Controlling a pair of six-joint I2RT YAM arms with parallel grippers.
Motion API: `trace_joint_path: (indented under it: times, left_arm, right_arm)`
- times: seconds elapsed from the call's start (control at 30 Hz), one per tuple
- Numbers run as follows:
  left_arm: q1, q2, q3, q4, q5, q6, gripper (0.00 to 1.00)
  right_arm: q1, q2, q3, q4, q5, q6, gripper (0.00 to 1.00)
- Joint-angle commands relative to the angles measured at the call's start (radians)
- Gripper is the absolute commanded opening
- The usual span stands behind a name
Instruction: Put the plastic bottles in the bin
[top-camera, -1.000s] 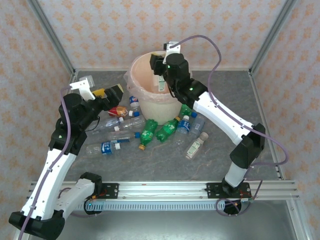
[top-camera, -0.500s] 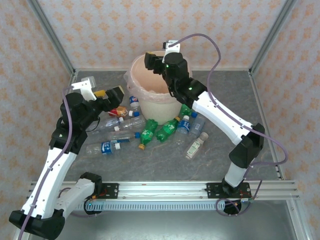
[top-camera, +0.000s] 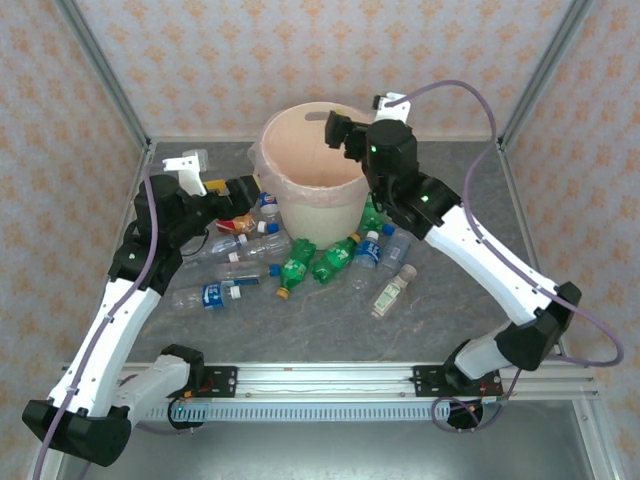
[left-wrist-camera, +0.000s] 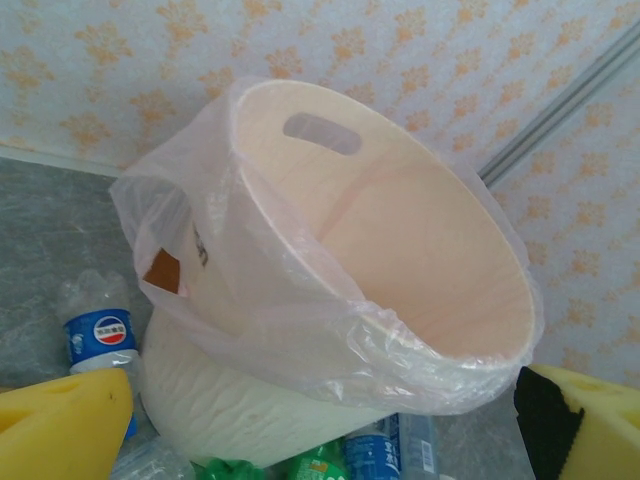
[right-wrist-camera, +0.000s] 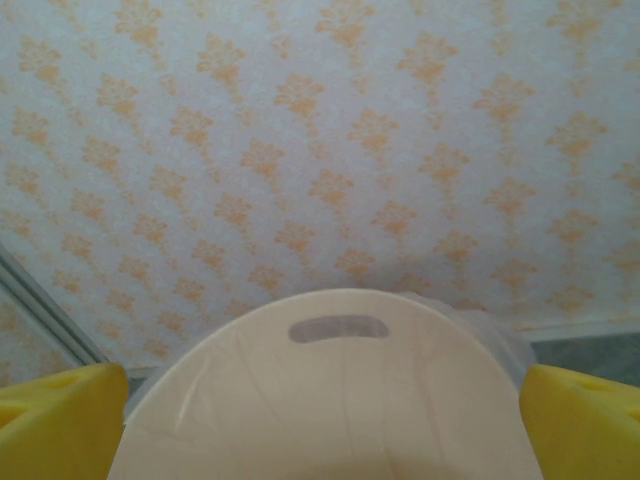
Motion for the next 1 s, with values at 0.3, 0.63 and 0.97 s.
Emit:
trace_joint_path:
  times: [0.3, 0.63, 0.97]
  left_arm:
    - [-0.033, 0.025, 0.029, 0.057, 0.075, 0.029, 0.99]
    - [-0.046, 0.012, -0.022, 0.112, 0.081, 0.026, 0.99]
    - [-0.047, 0.020, -0.037, 0.130, 0.072, 0.025, 0.99]
  right_arm:
    - [-0.155, -0.248, -0.284, -0.363, -0.054, 0.336, 1.00]
    - [-0.190, -0.344, -0.603, -0.457, -0.297, 0.601, 0.99]
    - [-0.190, -0.392, -0.888, -0.429, -0.484, 0.805, 1.00]
